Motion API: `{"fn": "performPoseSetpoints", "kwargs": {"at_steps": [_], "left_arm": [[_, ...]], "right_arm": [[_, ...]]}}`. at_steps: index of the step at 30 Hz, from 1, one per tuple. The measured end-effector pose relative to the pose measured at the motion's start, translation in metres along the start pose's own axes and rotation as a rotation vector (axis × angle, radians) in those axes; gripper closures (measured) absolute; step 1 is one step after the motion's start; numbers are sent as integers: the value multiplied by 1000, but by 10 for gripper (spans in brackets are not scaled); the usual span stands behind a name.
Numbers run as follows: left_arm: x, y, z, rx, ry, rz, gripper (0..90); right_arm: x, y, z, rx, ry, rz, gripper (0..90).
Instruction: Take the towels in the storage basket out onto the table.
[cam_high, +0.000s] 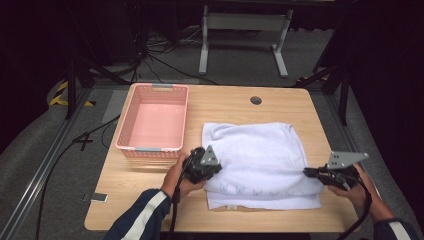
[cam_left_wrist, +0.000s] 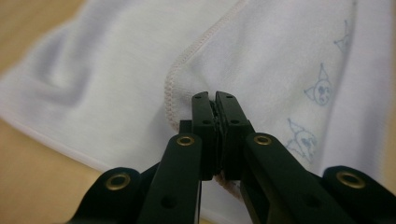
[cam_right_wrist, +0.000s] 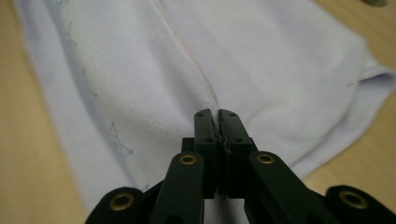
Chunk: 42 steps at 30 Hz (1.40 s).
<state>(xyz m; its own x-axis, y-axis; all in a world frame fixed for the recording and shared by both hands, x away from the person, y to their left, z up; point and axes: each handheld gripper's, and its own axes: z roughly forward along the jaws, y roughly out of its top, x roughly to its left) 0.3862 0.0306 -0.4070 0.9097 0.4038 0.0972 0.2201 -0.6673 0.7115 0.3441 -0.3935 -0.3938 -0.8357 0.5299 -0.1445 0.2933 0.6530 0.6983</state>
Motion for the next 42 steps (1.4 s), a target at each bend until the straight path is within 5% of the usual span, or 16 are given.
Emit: {"fn": "performPoseSetpoints", "kwargs": {"at_steps": [4,8,14,17,20,26,33,34,35,36,42], "left_arm": [[37,33,12,19,103,-18,874],[88,63,18,21,221,-93,873],[143,116,-10,-44,422,-121,871],[149,133,-27,-90,483,-104,871],[154,155,-56,-206,573,-101,871],[149,168,-73,-290,649,-53,871],[123,147,-78,-361,509,-22,869],[106,134,-81,-360,432,16,868],[106,134,-81,-360,432,16,867],[91,120,-84,-358,390,49,867],[21,47,-83,-278,174,144,851]], "right_arm": [[-46,29,15,21,-78,4,876],[-94,58,30,25,-167,37,876],[-136,121,19,-80,-295,47,876],[-145,158,0,-154,-359,32,876],[-149,180,-15,-214,-407,19,876],[-146,197,-35,-297,-435,-23,876],[-133,179,-43,-325,-365,-59,875],[-119,165,-48,-346,-293,-99,875],[-119,165,-48,-346,-293,-99,875],[-114,160,-50,-345,-277,-109,874],[-53,104,-59,-291,-82,-224,873]]}}
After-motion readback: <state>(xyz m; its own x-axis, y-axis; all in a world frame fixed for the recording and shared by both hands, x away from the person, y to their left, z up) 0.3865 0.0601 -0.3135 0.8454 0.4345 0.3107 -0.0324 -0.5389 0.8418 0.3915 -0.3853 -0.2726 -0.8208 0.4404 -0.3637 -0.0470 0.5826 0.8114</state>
